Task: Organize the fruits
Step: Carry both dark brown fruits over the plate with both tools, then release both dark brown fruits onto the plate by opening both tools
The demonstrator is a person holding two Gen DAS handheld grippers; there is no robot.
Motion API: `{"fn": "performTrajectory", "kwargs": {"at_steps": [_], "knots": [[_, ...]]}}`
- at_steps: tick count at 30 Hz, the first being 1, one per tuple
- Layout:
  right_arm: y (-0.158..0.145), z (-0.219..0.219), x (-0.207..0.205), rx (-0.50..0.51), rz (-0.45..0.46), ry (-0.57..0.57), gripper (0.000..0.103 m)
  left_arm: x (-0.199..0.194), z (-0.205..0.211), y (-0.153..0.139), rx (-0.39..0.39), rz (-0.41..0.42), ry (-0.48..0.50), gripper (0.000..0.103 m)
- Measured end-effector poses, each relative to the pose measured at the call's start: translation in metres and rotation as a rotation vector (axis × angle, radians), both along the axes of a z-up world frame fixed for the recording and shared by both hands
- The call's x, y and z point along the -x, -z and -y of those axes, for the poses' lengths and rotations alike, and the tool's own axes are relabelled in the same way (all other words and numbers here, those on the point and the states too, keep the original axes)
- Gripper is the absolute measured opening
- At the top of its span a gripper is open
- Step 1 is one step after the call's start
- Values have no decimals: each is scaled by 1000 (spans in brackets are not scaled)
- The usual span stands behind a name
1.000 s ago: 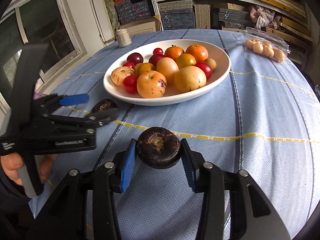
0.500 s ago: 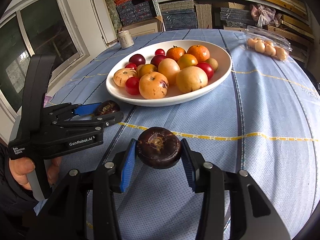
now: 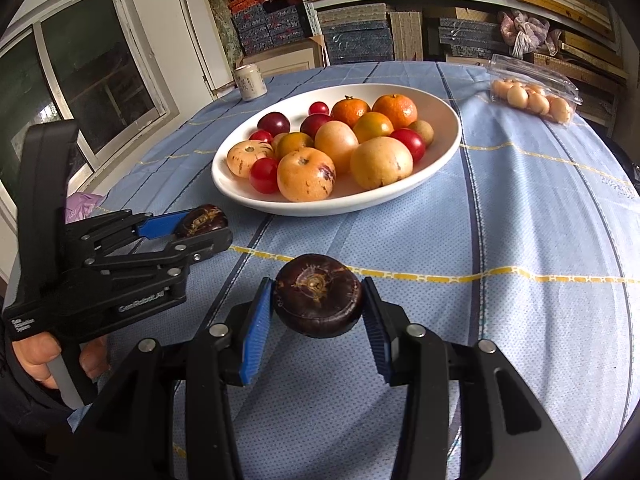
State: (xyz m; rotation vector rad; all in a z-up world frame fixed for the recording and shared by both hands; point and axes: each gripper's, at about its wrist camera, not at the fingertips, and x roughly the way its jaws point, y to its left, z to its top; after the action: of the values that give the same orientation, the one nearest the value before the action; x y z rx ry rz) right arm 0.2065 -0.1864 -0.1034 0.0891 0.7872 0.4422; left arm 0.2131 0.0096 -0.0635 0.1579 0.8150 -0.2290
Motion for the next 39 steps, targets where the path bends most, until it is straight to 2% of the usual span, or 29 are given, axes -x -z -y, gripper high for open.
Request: {"fn": "performTrajectory", "kwargs": {"at_steps": [5, 12, 18, 22, 29, 34, 39], "knots": [[-7, 1, 3, 0, 9, -2, 43, 10, -7, -15, 49, 29, -3, 45], [-50, 11, 6, 21, 81, 5, 43, 13, -13, -44, 90, 91, 0, 45], [-91, 19, -14, 26, 129, 15, 43, -5, -9, -64, 103, 107, -6, 45], [-112, 20, -43, 12, 133, 17, 43, -27, -2, -71, 122, 99, -13, 45], [-112, 12, -110, 16, 90, 32, 43, -79, 7, -73, 116, 97, -39, 46], [-95, 12, -161, 11, 40, 71, 43, -124, 3, -60, 103, 63, -78, 46], [-77, 9, -191, 19, 5, 73, 43, -152, 1, -45, 101, 36, -98, 46]]}}
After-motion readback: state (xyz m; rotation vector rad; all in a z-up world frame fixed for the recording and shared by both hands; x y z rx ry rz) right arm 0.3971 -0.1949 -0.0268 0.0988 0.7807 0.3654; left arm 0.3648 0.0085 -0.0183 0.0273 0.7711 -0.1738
